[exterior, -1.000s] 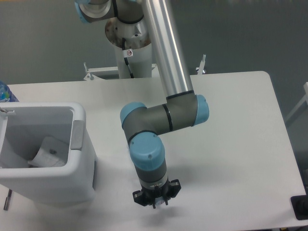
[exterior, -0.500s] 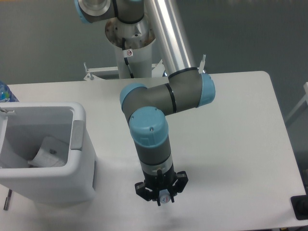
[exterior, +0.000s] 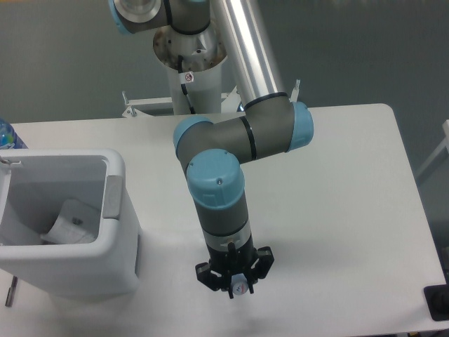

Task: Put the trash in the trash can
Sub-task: 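Close the gripper on the bottle and lift it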

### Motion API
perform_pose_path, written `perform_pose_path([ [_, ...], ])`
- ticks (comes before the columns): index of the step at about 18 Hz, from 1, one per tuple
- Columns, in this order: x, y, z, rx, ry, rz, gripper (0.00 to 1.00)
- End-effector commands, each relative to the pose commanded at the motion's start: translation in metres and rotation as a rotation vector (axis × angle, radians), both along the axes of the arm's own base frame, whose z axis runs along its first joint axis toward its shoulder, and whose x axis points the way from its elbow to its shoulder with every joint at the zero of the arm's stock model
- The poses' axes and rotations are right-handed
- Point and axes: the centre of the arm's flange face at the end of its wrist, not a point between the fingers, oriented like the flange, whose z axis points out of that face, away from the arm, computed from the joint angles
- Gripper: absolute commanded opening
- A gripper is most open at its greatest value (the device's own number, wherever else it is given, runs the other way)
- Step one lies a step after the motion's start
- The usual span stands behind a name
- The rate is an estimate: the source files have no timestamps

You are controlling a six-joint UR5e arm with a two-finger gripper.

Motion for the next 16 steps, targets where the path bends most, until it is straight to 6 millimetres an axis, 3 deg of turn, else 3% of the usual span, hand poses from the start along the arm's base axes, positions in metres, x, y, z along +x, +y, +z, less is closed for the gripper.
perform_pose_path([
  [4, -0.016, -0.028, 0.073, 0.207, -0.059, 0.002, 0.14],
  [7, -0.019, -0.038, 0.09, 0.285, -0.109, 0.002, 0.14],
  [10, -0.01, -0.053, 0.131, 0.376, -0.122, -0.013, 0.14],
  [13, -0.008, -0.053, 0.141, 0.417, -0.14, -0.041, 0.14],
  [16, 0.007, -0.063, 0.184, 0.488, -0.103, -0.077, 0.14],
])
